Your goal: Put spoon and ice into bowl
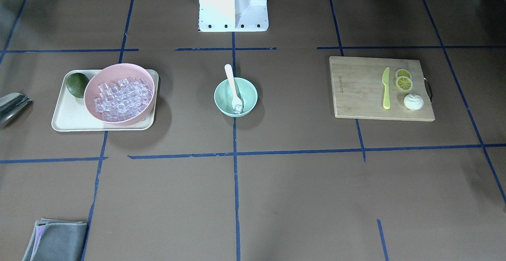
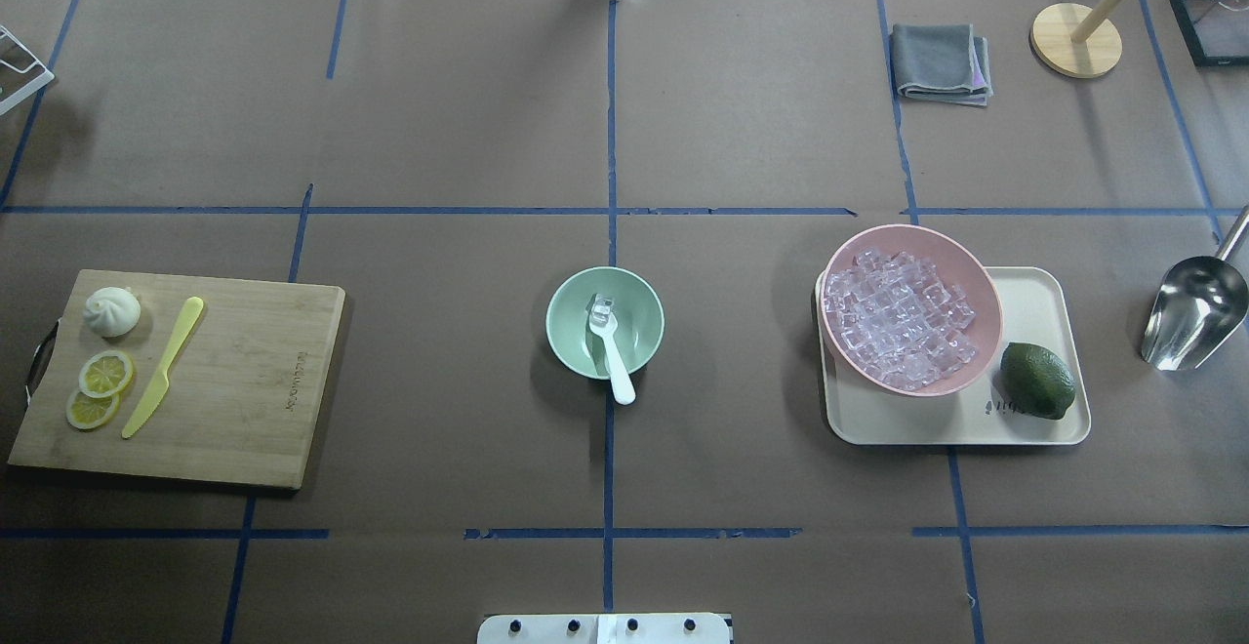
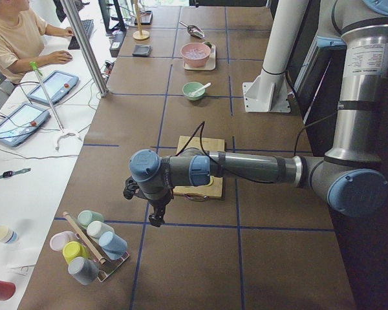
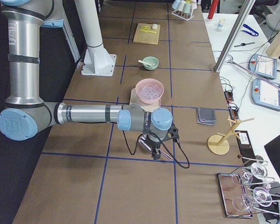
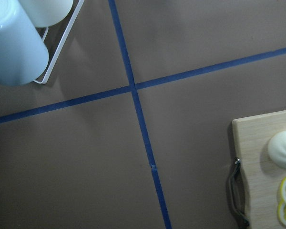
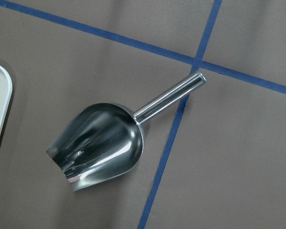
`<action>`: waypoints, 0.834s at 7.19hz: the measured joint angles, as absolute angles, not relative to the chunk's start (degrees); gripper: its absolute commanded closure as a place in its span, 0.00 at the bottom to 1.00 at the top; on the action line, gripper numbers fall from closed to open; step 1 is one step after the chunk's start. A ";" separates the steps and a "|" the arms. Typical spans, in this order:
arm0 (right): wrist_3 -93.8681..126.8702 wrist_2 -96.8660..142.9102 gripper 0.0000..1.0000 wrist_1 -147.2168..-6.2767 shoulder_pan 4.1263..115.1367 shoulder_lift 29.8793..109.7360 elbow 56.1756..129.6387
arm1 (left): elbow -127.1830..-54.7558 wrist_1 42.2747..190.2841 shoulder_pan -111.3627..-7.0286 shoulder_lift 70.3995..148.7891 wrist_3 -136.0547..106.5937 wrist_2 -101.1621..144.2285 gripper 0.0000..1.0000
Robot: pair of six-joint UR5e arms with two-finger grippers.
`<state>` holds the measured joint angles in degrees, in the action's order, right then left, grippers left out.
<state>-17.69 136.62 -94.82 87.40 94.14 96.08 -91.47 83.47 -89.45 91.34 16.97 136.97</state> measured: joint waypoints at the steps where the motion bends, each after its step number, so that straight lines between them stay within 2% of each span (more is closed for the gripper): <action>1: -17.69 136.57 0.00 -94.70 87.39 94.24 96.07 | -91.09 83.81 -89.44 91.12 17.00 136.85 0.00; 6: -17.37 136.60 0.00 -94.49 87.37 94.86 95.75 | -91.02 82.25 -88.64 91.20 12.54 130.84 0.00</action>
